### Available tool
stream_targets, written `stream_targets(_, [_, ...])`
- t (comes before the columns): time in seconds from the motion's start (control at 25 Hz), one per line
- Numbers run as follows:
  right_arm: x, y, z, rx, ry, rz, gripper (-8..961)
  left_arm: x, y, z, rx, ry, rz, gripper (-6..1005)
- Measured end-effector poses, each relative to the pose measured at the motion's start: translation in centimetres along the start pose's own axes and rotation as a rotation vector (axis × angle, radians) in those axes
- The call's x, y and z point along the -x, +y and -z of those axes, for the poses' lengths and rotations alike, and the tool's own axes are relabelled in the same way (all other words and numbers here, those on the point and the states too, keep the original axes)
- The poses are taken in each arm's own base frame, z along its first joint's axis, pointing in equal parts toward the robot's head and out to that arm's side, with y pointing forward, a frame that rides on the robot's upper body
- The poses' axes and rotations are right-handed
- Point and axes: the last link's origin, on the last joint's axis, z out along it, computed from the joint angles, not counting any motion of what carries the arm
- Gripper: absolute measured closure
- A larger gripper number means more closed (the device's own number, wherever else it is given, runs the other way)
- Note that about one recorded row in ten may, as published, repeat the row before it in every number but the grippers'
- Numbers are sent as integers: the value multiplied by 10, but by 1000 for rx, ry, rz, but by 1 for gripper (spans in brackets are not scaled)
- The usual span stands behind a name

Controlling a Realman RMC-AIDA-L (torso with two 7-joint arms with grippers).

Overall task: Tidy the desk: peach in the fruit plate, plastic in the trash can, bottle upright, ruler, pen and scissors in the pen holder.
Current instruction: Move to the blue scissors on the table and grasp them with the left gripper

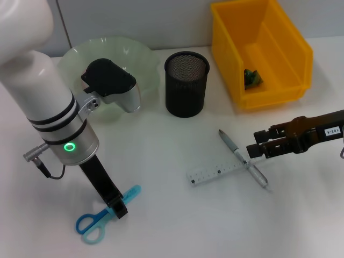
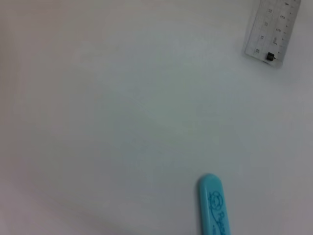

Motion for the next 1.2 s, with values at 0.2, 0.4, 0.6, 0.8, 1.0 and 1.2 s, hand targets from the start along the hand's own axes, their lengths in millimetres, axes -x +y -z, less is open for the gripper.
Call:
stream_targets(0.2, [0,0,0,0,0,-2,229,0,-1,0,-8,-1,-3,549])
stream_targets(0.4, [1,0,0,0,0,-3,229,0,-2,1,-12,-3,-5,623])
stream_targets(0.6, [1,0,0,0,0,-4,229,-1,-1,3,-10,0,-8,689])
stream_targets(0.8, [1,-1,1,-3,-1,-2,229,-2,-1,3,-11,-1,-16,705])
stream_targets(1.0, [2,-1,2,-4,-1,-2,229,-2,0,3,-11,-4,-22,704])
stream_targets(1.2, [2,-1,1,-4,-1,-3,229,-2,0,3,-11,-4,-26,703])
